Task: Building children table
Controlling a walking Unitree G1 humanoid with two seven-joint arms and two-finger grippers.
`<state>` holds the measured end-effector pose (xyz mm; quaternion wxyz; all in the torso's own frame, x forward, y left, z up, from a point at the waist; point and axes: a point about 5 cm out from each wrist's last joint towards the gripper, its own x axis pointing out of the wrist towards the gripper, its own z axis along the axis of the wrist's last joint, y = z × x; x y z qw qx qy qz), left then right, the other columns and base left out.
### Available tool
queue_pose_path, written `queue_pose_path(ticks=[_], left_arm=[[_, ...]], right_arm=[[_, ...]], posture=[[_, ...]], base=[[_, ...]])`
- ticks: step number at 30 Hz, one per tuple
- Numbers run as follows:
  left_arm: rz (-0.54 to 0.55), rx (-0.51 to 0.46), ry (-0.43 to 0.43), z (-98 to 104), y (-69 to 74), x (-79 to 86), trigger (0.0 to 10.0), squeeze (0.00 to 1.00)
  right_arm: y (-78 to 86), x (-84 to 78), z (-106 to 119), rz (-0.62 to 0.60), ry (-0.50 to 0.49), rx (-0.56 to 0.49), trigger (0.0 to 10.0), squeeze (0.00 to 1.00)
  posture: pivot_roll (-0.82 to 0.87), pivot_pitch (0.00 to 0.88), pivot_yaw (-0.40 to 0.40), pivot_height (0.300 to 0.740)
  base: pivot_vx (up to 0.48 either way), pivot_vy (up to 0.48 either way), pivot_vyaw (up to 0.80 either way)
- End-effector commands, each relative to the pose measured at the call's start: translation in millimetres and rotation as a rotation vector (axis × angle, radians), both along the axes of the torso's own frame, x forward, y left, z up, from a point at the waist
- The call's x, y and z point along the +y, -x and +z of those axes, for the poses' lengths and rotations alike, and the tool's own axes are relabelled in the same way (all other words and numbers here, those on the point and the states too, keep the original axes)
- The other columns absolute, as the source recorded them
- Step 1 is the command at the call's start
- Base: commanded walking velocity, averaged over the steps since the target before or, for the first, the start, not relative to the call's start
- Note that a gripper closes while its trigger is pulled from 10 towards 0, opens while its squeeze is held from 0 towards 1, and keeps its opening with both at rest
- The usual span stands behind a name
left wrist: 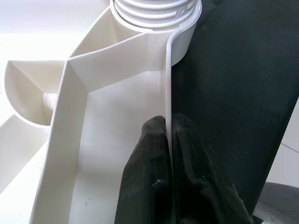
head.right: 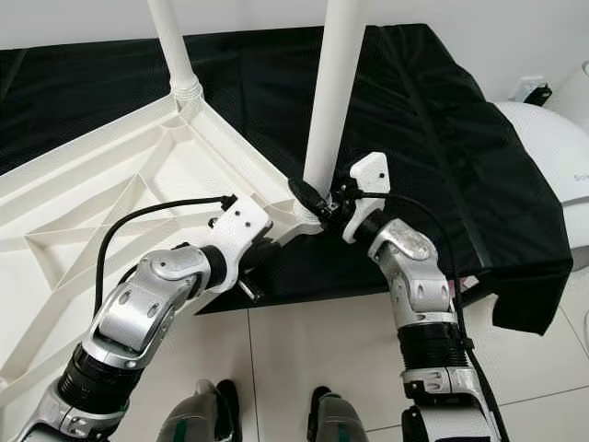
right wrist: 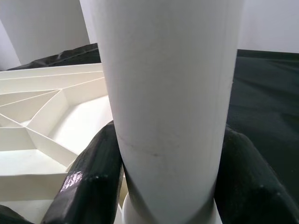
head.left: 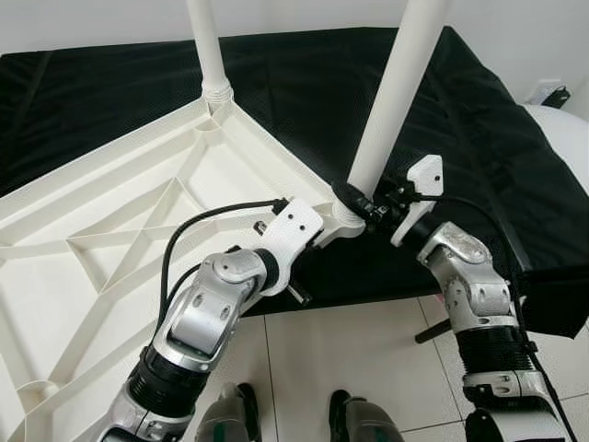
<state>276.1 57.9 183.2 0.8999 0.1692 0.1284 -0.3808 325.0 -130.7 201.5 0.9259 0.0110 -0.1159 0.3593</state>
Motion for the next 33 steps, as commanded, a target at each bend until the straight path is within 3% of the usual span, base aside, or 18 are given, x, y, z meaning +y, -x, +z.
queue_pose_path(ticks=[1, 33], left_arm=[[0.059, 0.006, -0.011, -5, -0.8, 3.2, 10.0, 0.0], [0.072, 0.007, -0.002, -1, -2.5, 3.3, 10.0, 0.0]], right_arm=[[7.7, 17.6, 1, 0.08, -0.047, -0.001, 10.0, 0.0], [29.5, 59.7, -8, -0.303, -0.114, 0.019, 10.0, 0.0]], posture=[[-0.11, 0.206, 0.022, 0.74], [-0.11, 0.217, 0.036, 0.74]], base=[[0.0, 0.0, 0.0], [0.0, 0.0, 0.0]])
